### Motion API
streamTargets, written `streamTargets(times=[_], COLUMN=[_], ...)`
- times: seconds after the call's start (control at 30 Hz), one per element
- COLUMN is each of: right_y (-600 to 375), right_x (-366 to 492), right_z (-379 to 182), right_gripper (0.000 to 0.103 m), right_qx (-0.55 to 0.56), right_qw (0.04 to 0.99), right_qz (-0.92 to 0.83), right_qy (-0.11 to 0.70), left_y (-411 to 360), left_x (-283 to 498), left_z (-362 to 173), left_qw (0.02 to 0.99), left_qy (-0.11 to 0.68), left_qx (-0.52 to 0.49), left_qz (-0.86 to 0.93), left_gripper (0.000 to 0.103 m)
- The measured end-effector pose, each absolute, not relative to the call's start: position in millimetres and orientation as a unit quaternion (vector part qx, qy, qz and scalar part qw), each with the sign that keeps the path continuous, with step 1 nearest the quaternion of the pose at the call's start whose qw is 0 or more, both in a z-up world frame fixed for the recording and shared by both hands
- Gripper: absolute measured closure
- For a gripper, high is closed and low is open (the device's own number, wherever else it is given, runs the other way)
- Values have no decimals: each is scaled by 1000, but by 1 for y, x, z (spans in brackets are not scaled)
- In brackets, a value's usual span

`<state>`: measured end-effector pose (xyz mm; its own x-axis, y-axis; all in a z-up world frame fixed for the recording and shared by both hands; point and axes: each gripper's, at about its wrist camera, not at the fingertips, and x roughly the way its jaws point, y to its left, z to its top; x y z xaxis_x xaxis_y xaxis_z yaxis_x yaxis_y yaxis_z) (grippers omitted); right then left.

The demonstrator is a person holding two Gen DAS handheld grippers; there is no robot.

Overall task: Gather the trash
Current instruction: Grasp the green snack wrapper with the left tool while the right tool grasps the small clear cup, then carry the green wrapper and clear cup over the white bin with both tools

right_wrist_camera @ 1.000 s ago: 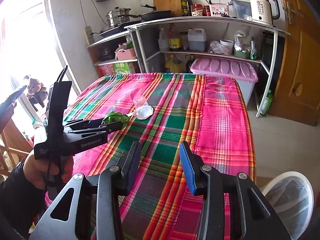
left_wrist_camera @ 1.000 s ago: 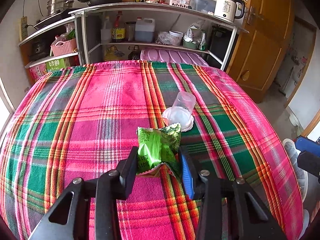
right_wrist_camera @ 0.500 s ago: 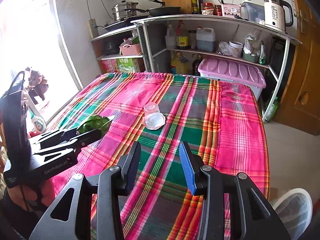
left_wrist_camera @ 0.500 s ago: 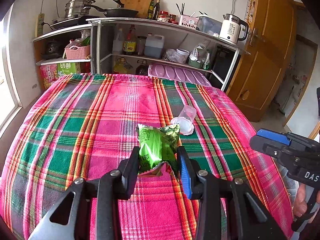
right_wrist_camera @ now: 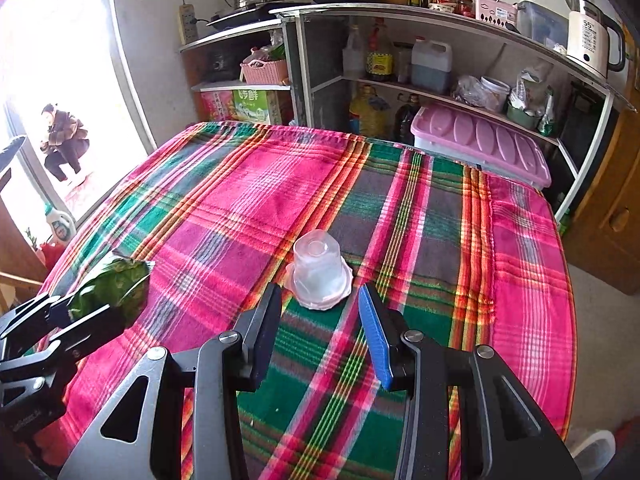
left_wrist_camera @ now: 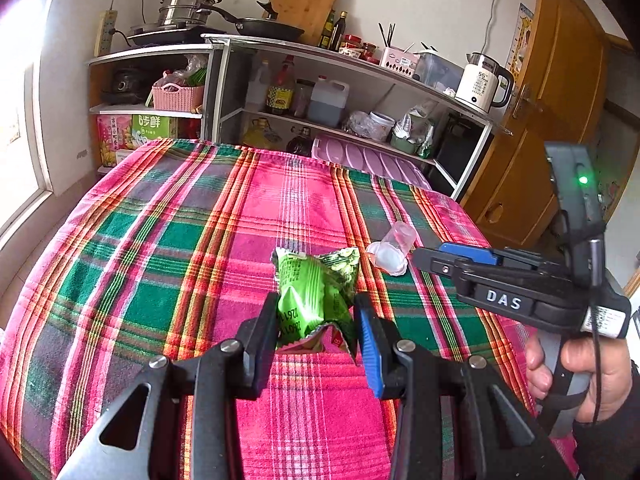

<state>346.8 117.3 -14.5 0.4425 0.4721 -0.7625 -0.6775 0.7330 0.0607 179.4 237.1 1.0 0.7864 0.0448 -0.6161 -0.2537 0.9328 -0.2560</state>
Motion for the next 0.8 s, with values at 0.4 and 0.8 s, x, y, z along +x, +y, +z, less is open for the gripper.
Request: streamTargets(times=[0.4,0.8], right_y=[142,130], right_x=[382,369], right_z=[-34,-25], right_gripper=[62,69], right_qx=[-110,-104], right_qw=[830,834], right_qz=[344,351], right_qy=[426,414], left_y=[239,235], left_x=[184,186], left_z=[-9,-10], left_qw=[925,923], left_qy=[330,337], left_qx=[-172,-168], left_qz=[73,78], left_gripper=[64,64])
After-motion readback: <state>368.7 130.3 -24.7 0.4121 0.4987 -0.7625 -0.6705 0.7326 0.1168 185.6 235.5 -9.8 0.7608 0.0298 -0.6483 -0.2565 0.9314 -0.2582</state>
